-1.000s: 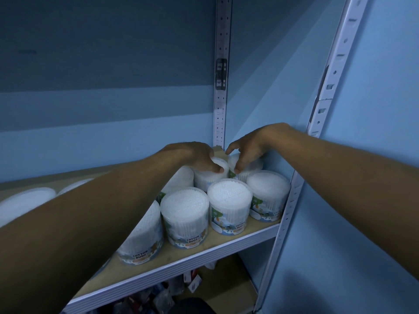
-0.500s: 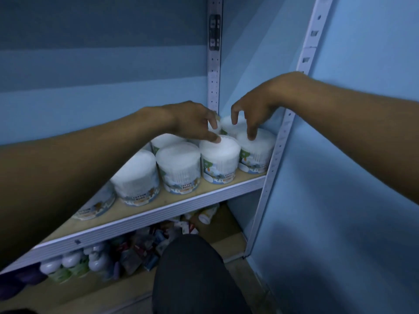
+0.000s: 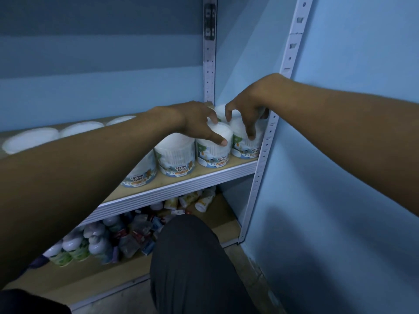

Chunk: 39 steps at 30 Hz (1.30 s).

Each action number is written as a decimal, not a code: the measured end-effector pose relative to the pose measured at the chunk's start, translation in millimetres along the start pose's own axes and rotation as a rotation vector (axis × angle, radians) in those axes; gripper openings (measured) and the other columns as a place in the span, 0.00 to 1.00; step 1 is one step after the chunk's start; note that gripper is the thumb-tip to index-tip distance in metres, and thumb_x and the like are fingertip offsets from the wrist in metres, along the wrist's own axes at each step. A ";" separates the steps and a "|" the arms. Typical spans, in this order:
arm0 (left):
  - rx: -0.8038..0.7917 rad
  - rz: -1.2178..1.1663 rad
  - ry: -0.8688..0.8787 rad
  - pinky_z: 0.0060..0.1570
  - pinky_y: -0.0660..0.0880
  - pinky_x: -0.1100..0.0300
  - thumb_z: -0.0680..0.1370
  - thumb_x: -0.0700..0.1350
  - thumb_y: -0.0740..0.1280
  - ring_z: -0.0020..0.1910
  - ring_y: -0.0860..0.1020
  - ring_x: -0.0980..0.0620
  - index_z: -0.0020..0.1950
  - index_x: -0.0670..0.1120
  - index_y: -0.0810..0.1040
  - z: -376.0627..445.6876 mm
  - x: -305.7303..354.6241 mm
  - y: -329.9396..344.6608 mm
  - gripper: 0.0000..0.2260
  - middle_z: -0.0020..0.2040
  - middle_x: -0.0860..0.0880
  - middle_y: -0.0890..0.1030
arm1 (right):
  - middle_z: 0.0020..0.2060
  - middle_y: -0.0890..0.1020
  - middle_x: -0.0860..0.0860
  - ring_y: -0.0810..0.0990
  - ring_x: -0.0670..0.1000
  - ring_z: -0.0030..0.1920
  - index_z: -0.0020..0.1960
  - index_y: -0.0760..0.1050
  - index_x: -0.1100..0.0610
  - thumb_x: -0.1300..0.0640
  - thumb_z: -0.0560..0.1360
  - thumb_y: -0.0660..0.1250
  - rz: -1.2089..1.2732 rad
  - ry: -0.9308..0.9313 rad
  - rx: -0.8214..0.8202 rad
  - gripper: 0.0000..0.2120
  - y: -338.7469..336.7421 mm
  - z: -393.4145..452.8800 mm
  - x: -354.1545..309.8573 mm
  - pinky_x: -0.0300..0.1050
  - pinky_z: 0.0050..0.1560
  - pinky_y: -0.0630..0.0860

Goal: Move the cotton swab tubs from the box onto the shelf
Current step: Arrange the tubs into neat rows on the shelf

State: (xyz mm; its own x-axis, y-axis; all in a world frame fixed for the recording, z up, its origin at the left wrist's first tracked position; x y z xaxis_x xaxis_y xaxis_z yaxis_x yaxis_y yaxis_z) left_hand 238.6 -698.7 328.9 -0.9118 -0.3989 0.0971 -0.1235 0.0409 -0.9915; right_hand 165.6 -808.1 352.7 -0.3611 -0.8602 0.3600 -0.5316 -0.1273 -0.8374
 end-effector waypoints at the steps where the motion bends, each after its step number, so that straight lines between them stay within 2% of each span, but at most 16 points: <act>1: 0.000 -0.006 -0.004 0.60 0.67 0.56 0.68 0.72 0.68 0.67 0.71 0.48 0.70 0.57 0.72 0.2 -0.8 0.4 0.35 0.68 0.53 0.72 | 0.68 0.70 0.55 0.81 0.59 0.58 0.75 0.63 0.42 0.54 0.65 0.83 0.014 -0.001 -0.003 0.45 0.8 0.4 0.3 0.52 0.53 0.82; 5: -0.003 -0.014 -0.010 0.60 0.67 0.56 0.67 0.72 0.68 0.67 0.71 0.48 0.70 0.58 0.72 1.4 -3.8 1.4 0.35 0.69 0.53 0.72 | 0.67 0.70 0.56 0.82 0.60 0.55 0.73 0.64 0.42 0.55 0.65 0.83 0.072 -0.007 -0.008 0.44 1.6 1.5 0.9 0.54 0.52 0.83; 9: -0.016 0.003 -0.013 0.65 0.69 0.53 0.66 0.73 0.68 0.68 0.71 0.48 0.70 0.58 0.72 2.9 -4.2 0.8 0.36 0.70 0.53 0.72 | 0.68 0.69 0.55 0.84 0.60 0.51 0.73 0.65 0.42 0.54 0.65 0.83 0.087 0.003 -0.008 0.43 1.4 2.5 1.9 0.54 0.52 0.83; 15: -0.008 -0.006 -0.008 0.64 0.68 0.53 0.66 0.73 0.68 0.67 0.71 0.48 0.70 0.58 0.73 3.3 -4.5 0.9 0.36 0.69 0.53 0.72 | 0.69 0.68 0.55 0.85 0.60 0.50 0.72 0.66 0.42 0.53 0.63 0.84 0.091 0.000 -0.012 0.43 1.6 5.6 2.0 0.52 0.49 0.84; 22: 0.011 -0.023 -0.011 0.66 0.68 0.52 0.67 0.74 0.66 0.68 0.71 0.50 0.72 0.58 0.70 -13.8 -16.5 -10.4 0.37 0.69 0.55 0.73 | 0.74 0.66 0.54 0.80 0.61 0.59 0.75 0.61 0.40 0.51 0.62 0.85 0.098 -0.003 -0.047 0.50 -6.0 3.7 -3.7 0.56 0.58 0.81; 25: 0.053 0.005 -0.025 0.63 0.69 0.55 0.67 0.72 0.68 0.62 0.73 0.51 0.70 0.57 0.71 -32.9 -36.5 -26.4 0.35 0.65 0.55 0.76 | 0.69 0.70 0.53 0.78 0.60 0.61 0.75 0.60 0.40 0.48 0.60 0.85 0.136 -0.048 0.004 0.51 -23.8 -3.6 -16.6 0.56 0.60 0.80; 28: 0.072 0.030 -0.057 0.56 0.68 0.59 0.68 0.70 0.70 0.60 0.74 0.52 0.67 0.56 0.74 -56.1 -59.6 -37.2 0.32 0.63 0.55 0.77 | 0.61 0.74 0.51 0.78 0.57 0.59 0.74 0.61 0.39 0.45 0.60 0.84 0.167 -0.132 0.105 0.49 -43.7 -11.7 -41.5 0.55 0.61 0.78; 30: 0.064 0.033 -0.096 0.57 0.69 0.58 0.68 0.69 0.70 0.59 0.74 0.52 0.66 0.56 0.74 -72.3 -75.5 -39.1 0.30 0.61 0.56 0.78 | 0.59 0.73 0.49 0.78 0.56 0.59 0.74 0.61 0.39 0.42 0.60 0.83 0.189 -0.200 0.138 0.49 -52.2 -16.3 -62.8 0.54 0.62 0.77; 34: 0.000 0.033 -0.174 0.60 0.69 0.57 0.67 0.69 0.71 0.59 0.74 0.52 0.67 0.58 0.74 -103.2 -103.6 -35.5 0.31 0.61 0.57 0.78 | 0.66 0.71 0.49 0.77 0.55 0.60 0.74 0.62 0.38 0.40 0.62 0.82 0.220 -0.305 0.182 0.46 -60.5 -21.5 -102.3 0.53 0.63 0.76; 39: -0.098 0.015 -0.225 0.58 0.65 0.61 0.65 0.67 0.75 0.64 0.73 0.52 0.69 0.59 0.72 -124.0 -121.5 -21.7 0.35 0.65 0.59 0.76 | 0.72 0.69 0.51 0.75 0.56 0.64 0.75 0.63 0.39 0.44 0.63 0.82 0.180 -0.346 0.146 0.46 -57.2 -18.6 -129.6 0.53 0.64 0.76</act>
State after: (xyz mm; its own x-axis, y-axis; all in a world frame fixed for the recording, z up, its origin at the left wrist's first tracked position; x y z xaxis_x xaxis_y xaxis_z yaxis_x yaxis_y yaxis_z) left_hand 303.5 -537.6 349.4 -0.8050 -0.5912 0.0495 -0.1579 0.1331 -0.9784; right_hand 228.6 -680.2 361.6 -0.1466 -0.9871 0.0641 -0.3601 -0.0071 -0.9329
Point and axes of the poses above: each hand's wrist, its own z-axis towards the middle knuckle, its own y-axis out of the palm, x = y × z, the point moved 5 cm from there along z, towards the middle knuckle
